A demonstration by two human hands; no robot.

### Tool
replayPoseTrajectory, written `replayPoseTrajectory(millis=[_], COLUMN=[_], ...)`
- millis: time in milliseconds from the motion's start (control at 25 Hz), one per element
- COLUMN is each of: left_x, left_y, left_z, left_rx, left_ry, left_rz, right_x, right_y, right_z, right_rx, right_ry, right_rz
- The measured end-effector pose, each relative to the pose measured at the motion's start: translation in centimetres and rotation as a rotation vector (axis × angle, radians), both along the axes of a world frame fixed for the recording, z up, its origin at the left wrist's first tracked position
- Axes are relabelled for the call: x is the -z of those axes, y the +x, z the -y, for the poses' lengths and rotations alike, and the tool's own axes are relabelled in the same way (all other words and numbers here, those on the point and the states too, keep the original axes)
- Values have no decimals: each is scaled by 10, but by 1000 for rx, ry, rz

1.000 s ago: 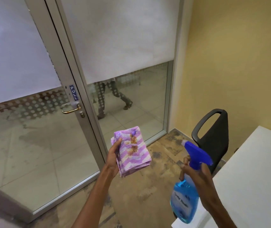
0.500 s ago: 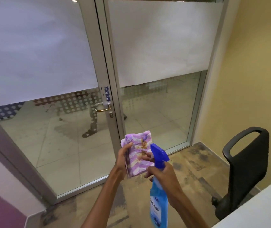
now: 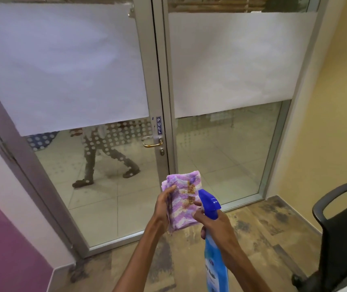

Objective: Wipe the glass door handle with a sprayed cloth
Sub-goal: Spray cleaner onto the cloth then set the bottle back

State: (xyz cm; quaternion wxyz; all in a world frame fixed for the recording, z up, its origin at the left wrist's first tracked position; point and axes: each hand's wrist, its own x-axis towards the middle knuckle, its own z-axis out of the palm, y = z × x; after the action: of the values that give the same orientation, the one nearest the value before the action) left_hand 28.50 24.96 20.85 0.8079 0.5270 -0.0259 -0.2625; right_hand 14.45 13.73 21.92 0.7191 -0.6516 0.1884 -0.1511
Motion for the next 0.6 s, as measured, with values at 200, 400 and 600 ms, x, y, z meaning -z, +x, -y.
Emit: replayPoseTrajectory(millis=[200,400,600], left_x=[-7,-7,-6], left_y=[1,0,-2], left_z=[-4,-10,-14], left_rx=[30,7,8], left_ry=[-33,-32,-19], left_rz=[-8,-29,-23], right_x=[-6,-4,1], right_y=[4,7,3], right_z=[-9,-9,-8], right_rx=[28,96,58], right_ry=[-13,-125,-59], right_rz=[14,-19,29])
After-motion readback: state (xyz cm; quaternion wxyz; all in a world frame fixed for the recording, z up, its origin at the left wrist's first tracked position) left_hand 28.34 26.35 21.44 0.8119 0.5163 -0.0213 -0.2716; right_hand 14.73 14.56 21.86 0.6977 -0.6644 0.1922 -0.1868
